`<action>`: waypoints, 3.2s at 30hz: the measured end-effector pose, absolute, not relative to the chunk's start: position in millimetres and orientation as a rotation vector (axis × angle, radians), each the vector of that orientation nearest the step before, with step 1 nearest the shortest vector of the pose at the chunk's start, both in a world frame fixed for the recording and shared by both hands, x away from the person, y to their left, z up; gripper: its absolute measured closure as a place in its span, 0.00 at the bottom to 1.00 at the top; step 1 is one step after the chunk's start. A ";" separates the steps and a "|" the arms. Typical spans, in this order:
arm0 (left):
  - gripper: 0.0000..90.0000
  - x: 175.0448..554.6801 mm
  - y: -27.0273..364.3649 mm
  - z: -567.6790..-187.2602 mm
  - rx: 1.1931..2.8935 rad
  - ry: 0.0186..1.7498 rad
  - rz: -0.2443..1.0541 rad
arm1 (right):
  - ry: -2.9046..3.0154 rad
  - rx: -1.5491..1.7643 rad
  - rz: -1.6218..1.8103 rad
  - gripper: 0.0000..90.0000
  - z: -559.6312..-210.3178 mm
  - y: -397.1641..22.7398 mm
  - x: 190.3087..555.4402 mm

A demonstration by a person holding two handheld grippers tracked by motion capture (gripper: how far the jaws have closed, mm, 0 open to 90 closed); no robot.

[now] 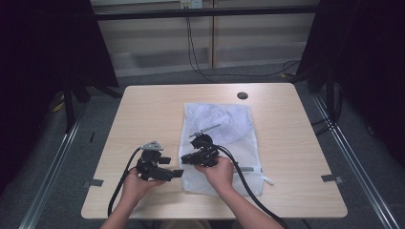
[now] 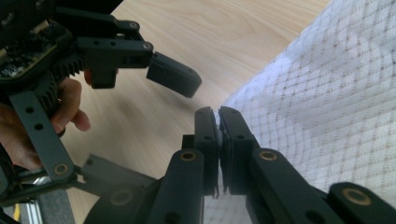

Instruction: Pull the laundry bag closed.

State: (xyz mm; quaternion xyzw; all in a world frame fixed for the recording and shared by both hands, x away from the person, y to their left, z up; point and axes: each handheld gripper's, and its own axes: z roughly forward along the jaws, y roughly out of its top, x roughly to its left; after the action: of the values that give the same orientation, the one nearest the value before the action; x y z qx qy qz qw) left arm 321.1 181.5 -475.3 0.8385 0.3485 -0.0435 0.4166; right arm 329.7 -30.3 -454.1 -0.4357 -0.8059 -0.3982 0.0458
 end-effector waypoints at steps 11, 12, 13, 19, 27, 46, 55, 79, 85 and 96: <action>0.33 322.8 173.7 -478.9 2.100 0.924 -0.199 | -2.412 -1.377 -1.208 0.96 -453.6 -31.0 330.1; 0.35 323.9 173.6 -479.4 2.105 0.924 -0.212 | -2.410 -1.378 -1.208 0.96 -453.5 -30.9 330.0; 0.36 323.7 172.3 -479.8 2.090 0.933 -0.215 | -2.407 -1.381 -1.208 0.96 -453.4 -30.9 329.9; 0.45 324.3 168.8 -481.4 2.101 0.931 -0.232 | -2.403 -1.384 -1.206 0.96 -452.4 -30.7 328.9; 0.58 327.1 165.9 -482.4 2.071 0.995 -0.266 | -2.390 -1.385 -1.210 0.96 -452.0 -30.5 328.2; 0.74 329.9 158.9 -486.3 2.016 1.038 -0.342 | -2.379 -1.402 -1.201 0.96 -449.0 -32.3 327.7; 0.83 330.7 156.6 -488.8 2.026 1.042 -0.355 | -2.367 -1.405 -1.203 0.96 -447.8 -32.8 327.4; 0.97 330.7 152.4 -484.5 2.026 1.105 -0.415 | -2.309 -1.410 -1.196 0.96 -449.2 -45.6 328.4; 0.98 330.2 151.9 -482.3 2.036 1.114 -0.404 | -2.301 -1.413 -1.195 0.97 -450.5 -47.7 327.7; 0.98 330.0 152.7 -481.0 2.032 1.109 -0.390 | -2.277 -1.422 -1.200 0.97 -452.0 -56.7 328.2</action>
State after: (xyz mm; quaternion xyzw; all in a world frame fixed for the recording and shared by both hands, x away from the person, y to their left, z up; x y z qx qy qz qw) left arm 330.0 152.7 -481.0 0.7984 0.4356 -0.1533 0.3865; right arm 328.2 -56.7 -452.0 -0.4812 -0.7705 -0.4060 0.1001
